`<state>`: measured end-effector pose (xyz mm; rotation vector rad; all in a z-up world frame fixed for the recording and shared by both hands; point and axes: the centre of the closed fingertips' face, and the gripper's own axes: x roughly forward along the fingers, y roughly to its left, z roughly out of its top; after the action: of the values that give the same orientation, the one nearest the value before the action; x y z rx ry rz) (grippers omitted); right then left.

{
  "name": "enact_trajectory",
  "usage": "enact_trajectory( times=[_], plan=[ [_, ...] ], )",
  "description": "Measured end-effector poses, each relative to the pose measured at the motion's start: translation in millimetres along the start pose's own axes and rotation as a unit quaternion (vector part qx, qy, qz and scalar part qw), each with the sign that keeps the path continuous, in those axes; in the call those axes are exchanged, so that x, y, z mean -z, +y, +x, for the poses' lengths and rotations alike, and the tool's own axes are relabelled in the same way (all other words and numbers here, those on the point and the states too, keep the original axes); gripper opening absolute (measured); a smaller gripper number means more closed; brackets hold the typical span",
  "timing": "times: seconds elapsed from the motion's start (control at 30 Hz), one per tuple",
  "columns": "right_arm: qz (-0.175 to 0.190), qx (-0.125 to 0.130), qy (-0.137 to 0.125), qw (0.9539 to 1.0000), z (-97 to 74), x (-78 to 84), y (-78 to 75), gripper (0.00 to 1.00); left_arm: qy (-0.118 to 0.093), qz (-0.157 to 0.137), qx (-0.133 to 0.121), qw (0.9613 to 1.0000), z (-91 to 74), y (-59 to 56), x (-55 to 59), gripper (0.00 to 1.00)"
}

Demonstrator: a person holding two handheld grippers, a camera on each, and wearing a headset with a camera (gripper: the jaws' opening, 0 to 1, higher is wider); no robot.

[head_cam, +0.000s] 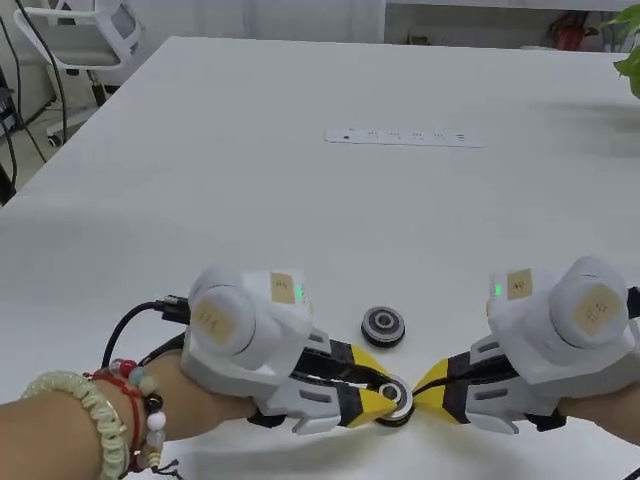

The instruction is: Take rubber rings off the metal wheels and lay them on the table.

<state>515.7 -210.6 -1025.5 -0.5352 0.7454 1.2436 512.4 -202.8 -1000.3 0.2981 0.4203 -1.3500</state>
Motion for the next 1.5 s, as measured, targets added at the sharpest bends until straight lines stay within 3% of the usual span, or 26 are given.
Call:
enact_trajectory(
  times=[0.17,0.23,0.33,0.63,0.73,0.87,0.97,1.07,1.1,1.17,1.23,1.3,1.43,1.5],
  plan=[
    [0.039,-0.002,0.0,0.9992,-2.1,1.1,-2.5,0.0,0.0,0.001,-0.001,1.0,0.6,0.4,-0.2,0.14],
    [0.071,-0.007,-0.005,0.9975,-4.0,1.3,-2.5,0.0,0.0,0.001,-0.001,1.0,1.0,0.2,-0.5,0.14],
    [0.118,-0.01,-0.017,0.9928,-7.0,-0.9,-5.0,0.0,0.0,-0.001,-0.002,1.0,1.2,0.4,-0.7,0.14],
    [0.172,-0.019,-0.036,0.9842,-10.6,-1.7,-8.7,0.0,-0.004,-0.007,-0.003,1.0,1.9,0.1,-1.6,0.14],
    [0.205,-0.025,-0.045,0.9774,-12.3,-6.1,-6.6,0.0,-0.005,-0.007,-0.002,1.0,1.7,0.1,-1.6,0.14],
    [0.221,-0.026,-0.044,0.974,-11.9,-6.6,-5.0,0.0,-0.004,-0.006,-0.002,1.0,1.6,0.2,-1.7,0.14],
    [0.266,-0.036,-0.05,0.9619,-12.9,-7.6,-5.5,0.0,-0.004,-0.005,-0.002,1.0,1.8,0.1,-1.8,0.14],
    [0.292,-0.036,-0.054,0.9542,-13.7,-9.6,-6.6,0.0,-0.003,-0.004,-0.002,1.0,1.9,0.3,-1.8,0.14],
    [0.306,-0.039,-0.054,0.9496,-13.7,-9.8,-5.1,0.0,-0.003,-0.004,-0.002,1.0,1.9,0.3,-1.8,0.14],
    [0.306,-0.043,-0.057,0.9493,-14.5,-10.0,-4.5,0.0,-0.003,-0.004,-0.002,1.0,1.9,0.3,-1.9,0.14],
    [0.326,-0.048,-0.061,0.9422,-14.9,-11.5,-3.3,0.0,-0.001,-0.003,-0.002,1.0,2.1,0.2,-2.0,0.14],
    [0.336,-0.052,-0.067,0.9382,-14.4,-11.1,-3.3,0.0,-0.001,-0.003,-0.002,1.0,2.2,0.2,-2.1,0.14],
    [0.383,-0.067,-0.078,0.9182,-14.7,-11.1,-2.2,0.0,-0.001,-0.003,-0.002,1.0,2.2,0.2,-2.0,0.14],
    [0.386,-0.068,-0.079,0.9166,-14.6,-10.6,-2.5,0.0,0.0,-0.001,-0.002,1.0,2.3,0.3,-1.9,0.14]
  ],
)
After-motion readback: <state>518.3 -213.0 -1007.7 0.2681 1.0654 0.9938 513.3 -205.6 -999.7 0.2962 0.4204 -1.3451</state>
